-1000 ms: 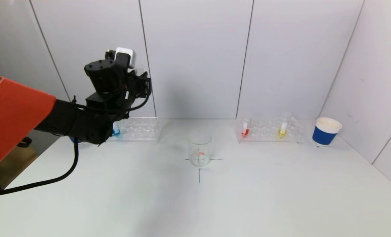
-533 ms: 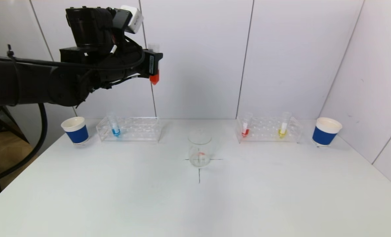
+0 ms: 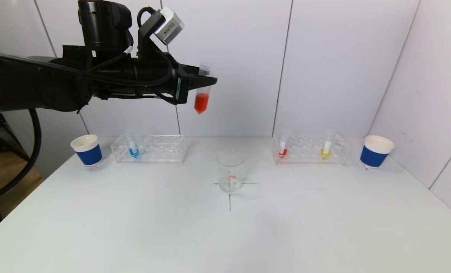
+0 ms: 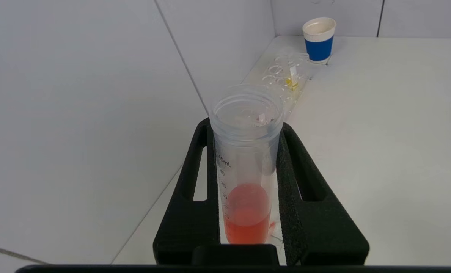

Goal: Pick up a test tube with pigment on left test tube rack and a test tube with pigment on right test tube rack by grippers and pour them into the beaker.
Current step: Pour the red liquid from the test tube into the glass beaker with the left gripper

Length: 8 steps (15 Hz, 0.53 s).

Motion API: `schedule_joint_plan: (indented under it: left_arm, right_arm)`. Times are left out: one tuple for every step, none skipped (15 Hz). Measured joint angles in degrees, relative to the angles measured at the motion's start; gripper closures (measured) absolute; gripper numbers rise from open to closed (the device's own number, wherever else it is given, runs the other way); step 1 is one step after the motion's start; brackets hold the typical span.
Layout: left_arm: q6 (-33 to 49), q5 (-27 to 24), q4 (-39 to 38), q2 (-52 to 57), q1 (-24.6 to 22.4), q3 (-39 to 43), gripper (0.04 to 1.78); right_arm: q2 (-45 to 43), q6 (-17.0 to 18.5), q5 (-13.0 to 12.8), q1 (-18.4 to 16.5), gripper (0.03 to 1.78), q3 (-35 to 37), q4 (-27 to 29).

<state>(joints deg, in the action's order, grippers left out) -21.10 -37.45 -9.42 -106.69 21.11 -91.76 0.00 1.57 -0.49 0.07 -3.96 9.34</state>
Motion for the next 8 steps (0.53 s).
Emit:
schedule_joint_plan:
  left_arm:
    - [-2.2,-2.0,0.0,-0.7,0.0,0.0,1.37]
    - [-4.5,-4.0,0.0,-1.7,0.0,0.1,1.37]
    - [-6.6,-5.9,0.0,-2.6,0.0,0.2,1.37]
    - [-8.3,-7.7,0.0,-3.6,-0.1,0.3,1.37]
    - [-10.3,-9.4,-0.1,-4.8,-0.2,0.2,1.37]
    - [-12.4,-10.7,-0.1,-5.9,-0.3,0.0,1.37]
    - [-14.5,-12.0,-0.2,-6.9,-0.3,0.0,1.37]
    - [-16.7,-13.5,-0.2,-8.1,-0.4,-0.1,1.37]
  right_arm:
    - [0.0,0.0,0.0,0.0,0.10,0.0,0.0]
    - [0.0,0.0,0.0,0.0,0.10,0.0,0.0]
    - [0.0,0.0,0.0,0.0,0.10,0.0,0.0]
    - [0.0,0.0,0.0,0.0,0.10,0.0,0.0]
    - [0.0,0.0,0.0,0.0,0.10,0.0,0.0]
    - [0.0,0.0,0.0,0.0,0.10,0.0,0.0]
    - [0.0,0.0,0.0,0.0,0.10,0.0,0.0]
    - [0.0,0.0,0.0,0.0,0.10,0.0,0.0]
